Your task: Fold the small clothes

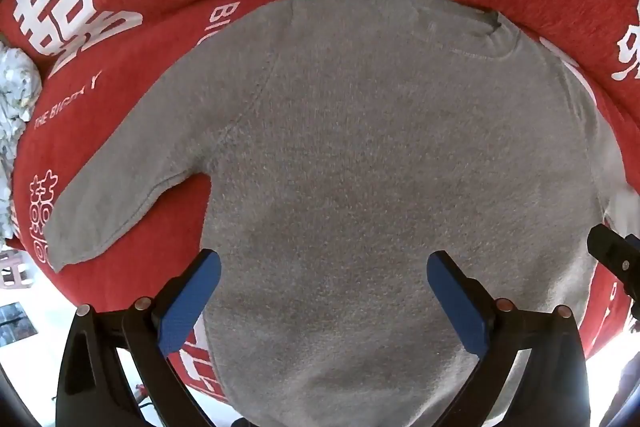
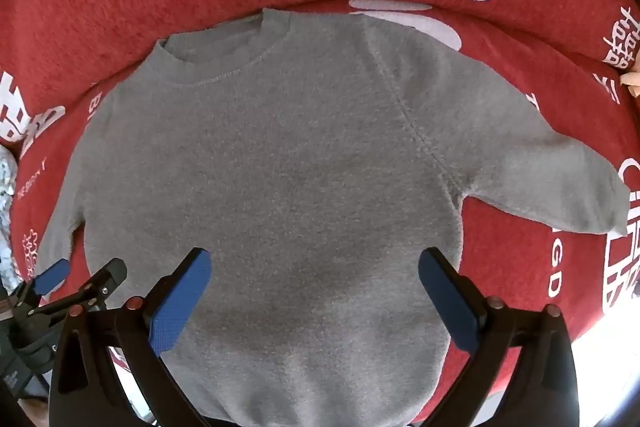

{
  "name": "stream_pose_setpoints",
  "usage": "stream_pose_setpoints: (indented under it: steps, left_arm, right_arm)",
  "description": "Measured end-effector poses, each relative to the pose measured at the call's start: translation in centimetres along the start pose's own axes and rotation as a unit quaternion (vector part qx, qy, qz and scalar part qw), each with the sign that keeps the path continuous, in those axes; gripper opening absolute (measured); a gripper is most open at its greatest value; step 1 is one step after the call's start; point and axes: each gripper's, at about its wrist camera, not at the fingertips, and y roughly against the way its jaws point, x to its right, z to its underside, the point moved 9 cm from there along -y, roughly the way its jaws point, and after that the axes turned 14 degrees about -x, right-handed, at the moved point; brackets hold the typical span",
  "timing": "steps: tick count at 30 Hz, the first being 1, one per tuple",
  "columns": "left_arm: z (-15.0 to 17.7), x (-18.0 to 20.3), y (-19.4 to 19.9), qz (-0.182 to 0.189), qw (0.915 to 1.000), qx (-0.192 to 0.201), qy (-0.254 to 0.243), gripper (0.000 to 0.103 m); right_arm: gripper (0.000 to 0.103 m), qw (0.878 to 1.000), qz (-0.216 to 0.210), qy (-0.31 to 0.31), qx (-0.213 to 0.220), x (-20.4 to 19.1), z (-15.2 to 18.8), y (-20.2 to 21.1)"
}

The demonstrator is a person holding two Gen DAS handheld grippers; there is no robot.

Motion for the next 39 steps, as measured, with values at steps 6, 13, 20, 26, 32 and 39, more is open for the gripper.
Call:
stream_pose_setpoints:
  steps: [6,13,20,26,32,39]
  left_arm:
    - [0.1,0.3,-0.1,0.000,1.0000,-0.004,-0.006,0.103]
    - [-0.5,0.5,-0.5,0.003,1.0000,-0.002,0.001,0.103]
    - [-0.4,0.5,-0.7,0.005,1.0000,-0.001,-0.002,0.103]
    - [-0.5,0.6,-1.0,0.012,0.9999,-0.006,-0.006,0.103]
    - [-0.2,1.0,-1.0,0.035,0.9992,-0.012,-0.013,0.103]
    - [0.0,0.7,-1.0,0.024,0.9995,-0.018,-0.013,0.103]
  right_arm:
    - [0.103,1.000,0.002,-0.002,-0.004,0.1,-0.5,0.0]
    - [0.103,1.000,0.001,0.000,-0.002,0.0,-0.9,-0.3]
    - [0.103,1.000,0.003,0.001,0.011,0.0,-0.9,-0.3]
    - [0.103,1.000,0.005,0.001,0.018,-0.1,-1.1,-0.3]
    - [0.103,1.000,-0.001,0.000,0.003,-0.2,-0.8,-0.7]
    - [0.103,1.000,-0.001,0.004,0.004,-0.5,-0.8,-0.7]
